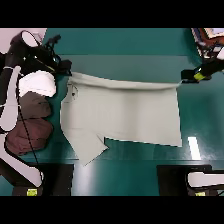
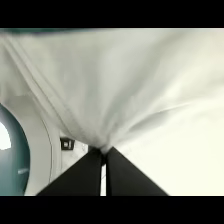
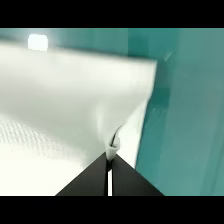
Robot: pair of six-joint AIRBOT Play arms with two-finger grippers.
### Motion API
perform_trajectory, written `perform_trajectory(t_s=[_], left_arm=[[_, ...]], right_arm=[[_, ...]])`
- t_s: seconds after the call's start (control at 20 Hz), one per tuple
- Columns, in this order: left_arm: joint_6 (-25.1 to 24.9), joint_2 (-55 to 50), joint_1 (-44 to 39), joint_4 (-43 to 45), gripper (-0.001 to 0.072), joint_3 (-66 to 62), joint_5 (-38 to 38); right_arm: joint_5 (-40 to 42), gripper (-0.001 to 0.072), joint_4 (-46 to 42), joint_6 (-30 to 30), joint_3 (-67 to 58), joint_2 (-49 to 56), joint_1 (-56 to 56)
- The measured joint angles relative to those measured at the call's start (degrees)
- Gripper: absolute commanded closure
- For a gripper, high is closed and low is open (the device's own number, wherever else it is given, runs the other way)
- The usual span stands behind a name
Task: Fold the shirts.
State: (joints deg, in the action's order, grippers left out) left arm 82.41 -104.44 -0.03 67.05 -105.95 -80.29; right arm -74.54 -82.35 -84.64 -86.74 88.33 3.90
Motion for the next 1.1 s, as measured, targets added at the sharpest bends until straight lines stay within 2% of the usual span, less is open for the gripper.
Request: perform_trajectory(t_s=[0.05, 0.1, 0.15, 0.2, 0.35, 0.55, 0.85, 1.1], left_arm=[[-0.07, 0.0, 0.0, 0.0, 0.0582, 1.77, -0.31], [-0.2, 0.0, -0.02, 0.0, 0.028, 3.39, -0.57], [-0.2, 0.0, 0.0, 0.02, 0.0214, 4.48, -0.63], [-0.13, 0.11, 0.04, 0.07, 0.0209, 5.35, -0.72], [0.2, 2.1, 0.24, 0.96, 0.0209, 6.91, -1.66], [0.46, 10.58, 1.84, 5.18, 0.0209, 13.81, -2.62], [0.94, 33.86, 3.58, 7.34, 0.0209, 44.15, 1.68], [3.39, 49.33, 3.8, 6.21, 0.0209, 66.64, 4.33]], right_arm=[[0.57, 0.0694, 0.11, -0.26, 2.21, -0.59, 0.55], [1.09, 0.0619, 0.26, -0.59, 4.24, -0.96, 1.09], [1.36, 0.0416, 0.61, -0.87, 5.68, -1.22, 1.25], [1.68, 0.0381, 1.33, -1.14, 6.71, -1.49, 1.29], [0.83, 0.0381, 6.6, -1.14, 8.07, -2.93, 0.22], [-2.19, 0.0382, 11.41, 0.72, 13.4, -10.56, -2.64], [-4.42, 0.0382, 15.8, 1.68, 25.64, -26.21, -6.58], [-4.0, 0.0382, 18.75, 2.38, 30.58, -33.59, -8.52]])
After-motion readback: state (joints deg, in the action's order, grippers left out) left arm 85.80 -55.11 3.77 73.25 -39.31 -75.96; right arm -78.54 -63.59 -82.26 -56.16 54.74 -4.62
